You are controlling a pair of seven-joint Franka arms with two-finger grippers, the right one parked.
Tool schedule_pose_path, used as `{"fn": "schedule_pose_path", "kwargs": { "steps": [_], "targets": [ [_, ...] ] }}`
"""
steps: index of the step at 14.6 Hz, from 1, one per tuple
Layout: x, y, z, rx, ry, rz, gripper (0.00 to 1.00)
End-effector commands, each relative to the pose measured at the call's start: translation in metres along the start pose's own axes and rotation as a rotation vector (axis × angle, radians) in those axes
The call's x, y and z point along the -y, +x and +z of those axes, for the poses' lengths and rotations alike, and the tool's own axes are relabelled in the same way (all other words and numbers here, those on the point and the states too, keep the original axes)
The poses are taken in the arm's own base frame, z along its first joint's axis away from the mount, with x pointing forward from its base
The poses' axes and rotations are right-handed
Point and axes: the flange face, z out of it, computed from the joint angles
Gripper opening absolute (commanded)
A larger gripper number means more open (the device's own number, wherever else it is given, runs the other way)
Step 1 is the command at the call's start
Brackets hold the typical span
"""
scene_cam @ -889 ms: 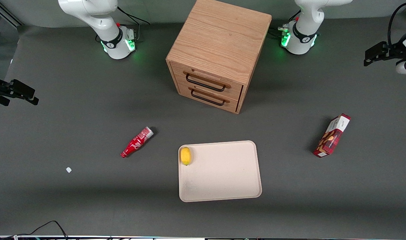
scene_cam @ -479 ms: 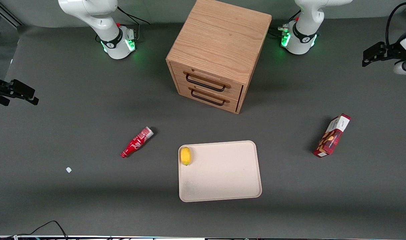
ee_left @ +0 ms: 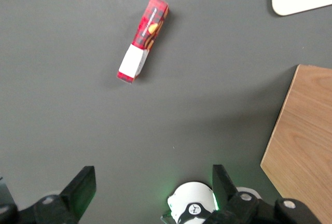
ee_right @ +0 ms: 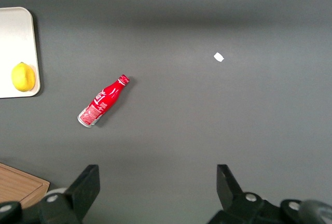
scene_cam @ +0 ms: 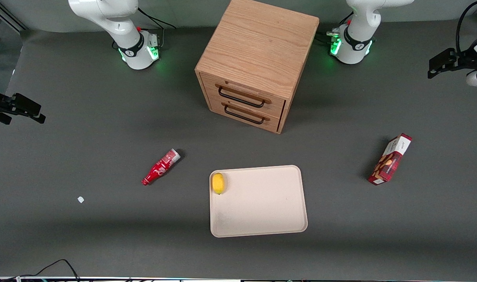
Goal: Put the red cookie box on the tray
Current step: 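Move the left gripper toward the red tartan shortbread box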
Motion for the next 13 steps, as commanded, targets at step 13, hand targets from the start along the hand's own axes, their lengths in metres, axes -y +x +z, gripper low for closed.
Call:
{"fn": "schedule_pose_path", "kwargs": {
  "steps": [13],
  "targets": [
    [0.095, 0.122, 0.238, 0.018, -0.155, 0.478, 1.0]
  ]
}}
